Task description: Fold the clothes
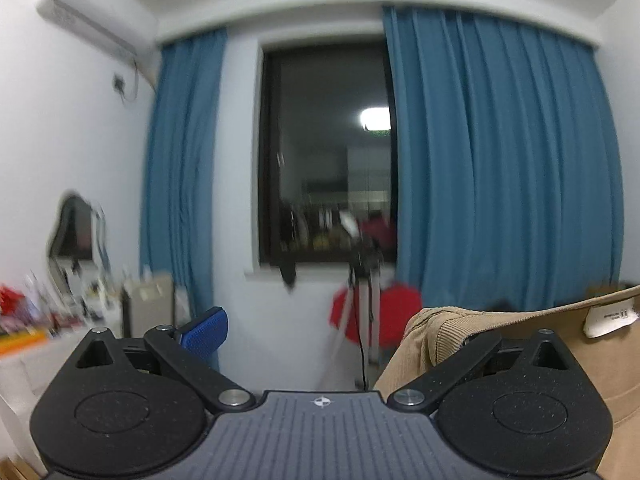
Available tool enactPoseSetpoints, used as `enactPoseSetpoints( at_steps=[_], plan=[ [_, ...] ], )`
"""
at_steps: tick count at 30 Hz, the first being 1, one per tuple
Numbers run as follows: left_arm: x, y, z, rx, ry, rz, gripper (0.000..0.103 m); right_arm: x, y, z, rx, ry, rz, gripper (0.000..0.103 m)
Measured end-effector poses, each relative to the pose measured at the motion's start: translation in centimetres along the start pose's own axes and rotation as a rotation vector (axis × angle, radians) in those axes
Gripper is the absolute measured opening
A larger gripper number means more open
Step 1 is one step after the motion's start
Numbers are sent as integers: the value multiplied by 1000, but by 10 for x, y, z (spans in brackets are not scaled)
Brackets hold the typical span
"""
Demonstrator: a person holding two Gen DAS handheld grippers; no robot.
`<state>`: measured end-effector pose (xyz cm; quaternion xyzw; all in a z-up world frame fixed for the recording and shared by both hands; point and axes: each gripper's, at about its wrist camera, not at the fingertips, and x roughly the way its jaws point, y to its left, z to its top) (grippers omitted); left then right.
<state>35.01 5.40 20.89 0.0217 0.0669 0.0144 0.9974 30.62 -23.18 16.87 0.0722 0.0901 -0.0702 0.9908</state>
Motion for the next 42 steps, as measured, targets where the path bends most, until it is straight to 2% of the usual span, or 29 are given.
enactPoseSetpoints(
  at_steps=[3,5,10,13,15,16,17,20,21,23,26,34,38,42],
  plan=[
    [72,-17,-70,27,117,-1,102,82,-8,-58,-27,132,-26,53],
    [116,-29,-119,54,197,-1,102,120,-7,-93,-52,242,-30,53],
    [192,-55,-222,163,374,-34,101,205,-2,-177,-116,538,-19,53],
    [229,-68,-262,201,580,-84,101,253,3,-225,-173,708,-12,53],
    [242,-75,-283,219,748,-92,97,257,20,-235,-269,739,12,54],
    [245,-77,-289,217,803,-106,97,257,26,-237,-283,748,42,54],
    [244,-75,-288,196,811,-137,97,254,28,-234,-251,751,93,55],
    [228,-67,-275,161,757,-193,100,237,29,-218,-118,692,175,73],
    [218,-64,-268,156,721,-193,101,229,27,-213,-72,668,195,76],
    [193,-55,-253,127,647,-205,101,208,22,-202,9,624,229,76],
    [137,-42,-233,67,519,-213,102,169,12,-181,67,543,211,76],
    [-11,-28,-206,16,343,-182,103,29,-4,-177,28,364,143,76],
    [-93,-22,-198,4,263,-156,103,-43,-9,-185,60,304,152,76],
    [-167,-18,-216,3,212,-153,103,-113,-14,-205,108,266,203,76]
  ],
)
